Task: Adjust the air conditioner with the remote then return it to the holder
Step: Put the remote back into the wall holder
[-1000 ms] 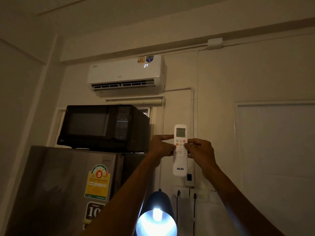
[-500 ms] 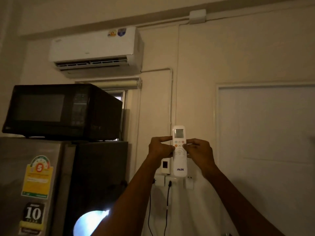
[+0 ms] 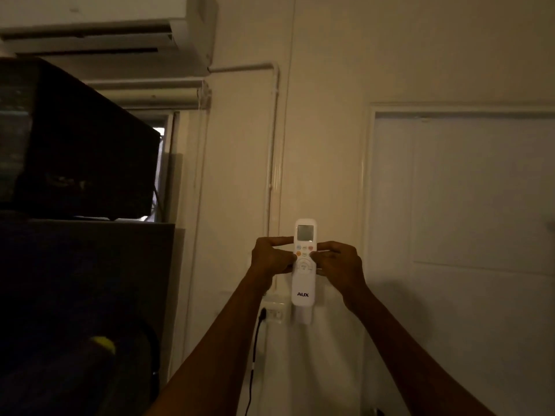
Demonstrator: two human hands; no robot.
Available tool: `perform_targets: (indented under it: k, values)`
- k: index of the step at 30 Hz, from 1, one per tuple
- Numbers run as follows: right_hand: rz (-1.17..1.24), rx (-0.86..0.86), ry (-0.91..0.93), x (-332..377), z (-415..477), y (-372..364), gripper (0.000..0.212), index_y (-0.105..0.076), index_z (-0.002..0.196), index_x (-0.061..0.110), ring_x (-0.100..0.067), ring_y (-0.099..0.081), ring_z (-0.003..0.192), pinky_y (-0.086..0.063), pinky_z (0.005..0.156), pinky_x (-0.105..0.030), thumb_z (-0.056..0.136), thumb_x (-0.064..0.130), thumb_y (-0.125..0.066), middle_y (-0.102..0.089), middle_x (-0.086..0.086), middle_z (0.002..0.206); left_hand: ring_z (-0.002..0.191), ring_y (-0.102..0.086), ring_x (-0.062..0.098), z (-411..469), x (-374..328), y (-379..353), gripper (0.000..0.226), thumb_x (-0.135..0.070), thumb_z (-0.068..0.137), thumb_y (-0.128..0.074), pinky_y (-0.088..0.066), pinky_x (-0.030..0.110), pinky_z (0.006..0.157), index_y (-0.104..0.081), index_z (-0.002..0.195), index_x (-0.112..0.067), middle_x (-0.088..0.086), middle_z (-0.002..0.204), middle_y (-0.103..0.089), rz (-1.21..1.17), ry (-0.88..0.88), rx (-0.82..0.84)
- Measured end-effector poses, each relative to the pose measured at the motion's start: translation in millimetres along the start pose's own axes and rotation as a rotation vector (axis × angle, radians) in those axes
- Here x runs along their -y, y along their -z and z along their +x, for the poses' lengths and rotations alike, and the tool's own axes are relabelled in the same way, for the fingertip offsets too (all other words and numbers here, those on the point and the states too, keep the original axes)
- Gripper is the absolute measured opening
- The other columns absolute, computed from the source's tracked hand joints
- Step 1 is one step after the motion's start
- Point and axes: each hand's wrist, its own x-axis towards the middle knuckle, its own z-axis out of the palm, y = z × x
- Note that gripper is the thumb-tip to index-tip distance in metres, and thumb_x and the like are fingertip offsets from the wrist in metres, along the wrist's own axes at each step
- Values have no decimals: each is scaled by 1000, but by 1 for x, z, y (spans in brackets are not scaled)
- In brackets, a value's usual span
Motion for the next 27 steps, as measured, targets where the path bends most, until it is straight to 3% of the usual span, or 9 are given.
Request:
perform_targets:
  k: [6, 10, 16, 18, 22, 27]
  values:
    - [-22, 24, -34, -50, 46, 1, 25, -65, 105, 6, -27, -71, 91, -60, 79, -46, 80, 11, -69, -72, -14, 107, 94, -70, 32, 55, 38, -24, 46, 13, 75, -68, -61, 35, 68, -66, 117, -4, 25, 116, -68, -16, 33, 35]
    - [-29, 24, -51, -84, 74, -7, 25, -66, 104, 7, -26, -71, 91, -60, 79, -45, 80, 11, -70, -72, -14, 107, 99, -70, 34, 89, 63, -35, 45, 10, 74, -70, -61, 40, 74, -67, 116, -5, 22, 117, -68, 7, 34, 20]
    - [-11, -1, -57, -131, 115, -21, 25, -68, 105, 9, -25, -71, 91, -60, 79, -46, 80, 12, -70, -72, -13, 107, 99, -70, 30, 133, 95, -49, 45, 9, 79, -65, -60, 23, 57, -62, 122, -5, 20, 120, -67, 43, -16, -7]
    - [-33, 5, -53, -143, 127, -27, 25, -68, 106, 10, -24, -71, 92, -59, 81, -46, 81, 13, -69, -72, -12, 108, 96, -69, 28, 145, 106, -52, 45, 11, 81, -63, -60, 24, 59, -61, 123, -4, 20, 117, -68, 51, -36, -18]
    - [-102, 2, -27, -167, 144, -37, 29, -66, 111, 9, -26, -69, 99, -57, 86, -44, 83, 16, -68, -70, -11, 116, 100, -70, 29, 165, 129, -58, 45, 9, 81, -63, -60, 39, 79, -62, 123, -6, 21, 116, -69, 78, -67, -45]
    - [-161, 12, 28, -191, 156, -47, 30, -65, 110, 7, -26, -69, 100, -57, 84, -39, 82, 17, -69, -69, -12, 116, 106, -68, 29, 183, 153, -61, 44, 4, 82, -65, -59, 39, 84, -62, 124, -9, 18, 120, -68, 92, -70, -77]
